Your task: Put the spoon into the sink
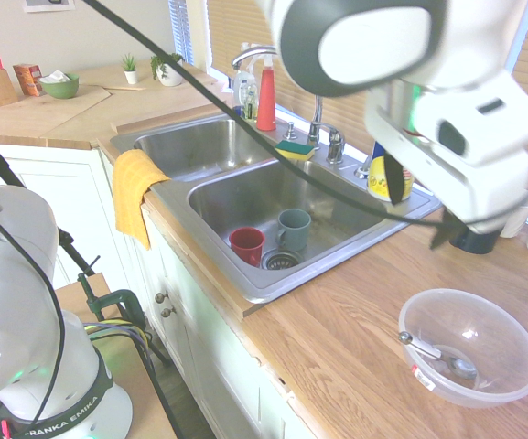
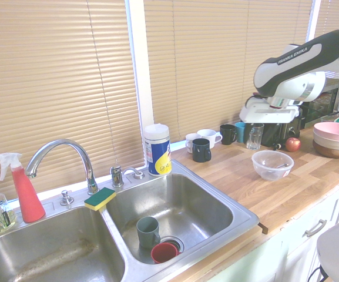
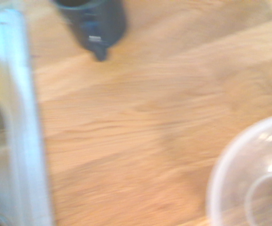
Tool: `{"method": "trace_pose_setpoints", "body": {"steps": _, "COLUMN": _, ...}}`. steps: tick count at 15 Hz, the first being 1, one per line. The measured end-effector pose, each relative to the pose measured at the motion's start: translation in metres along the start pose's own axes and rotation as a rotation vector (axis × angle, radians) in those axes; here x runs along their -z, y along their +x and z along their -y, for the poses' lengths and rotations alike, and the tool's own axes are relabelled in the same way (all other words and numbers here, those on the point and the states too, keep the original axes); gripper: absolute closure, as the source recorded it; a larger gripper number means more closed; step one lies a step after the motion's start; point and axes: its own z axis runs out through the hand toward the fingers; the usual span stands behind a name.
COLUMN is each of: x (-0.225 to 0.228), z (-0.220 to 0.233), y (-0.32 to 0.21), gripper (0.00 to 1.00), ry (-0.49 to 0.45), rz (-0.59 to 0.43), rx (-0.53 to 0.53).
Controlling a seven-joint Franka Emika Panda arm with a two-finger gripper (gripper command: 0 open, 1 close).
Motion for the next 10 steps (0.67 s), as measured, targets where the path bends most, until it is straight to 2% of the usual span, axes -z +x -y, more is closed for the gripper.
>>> {"method": "trace_pose_setpoints", "body": {"steps": 3, "x": -0.023, "z": -0.006, "y": 0.017, "gripper": 0.00, "ry": -0.036, "rz": 0.016, "rx": -0.001}}
{"method": "trace_pose_setpoints", "body": {"steps": 10, "x": -0.033, "z": -0.045, "y": 0.042, "gripper": 0.00, "ry": -0.065, "rz": 0.020, "rx": 0.036}}
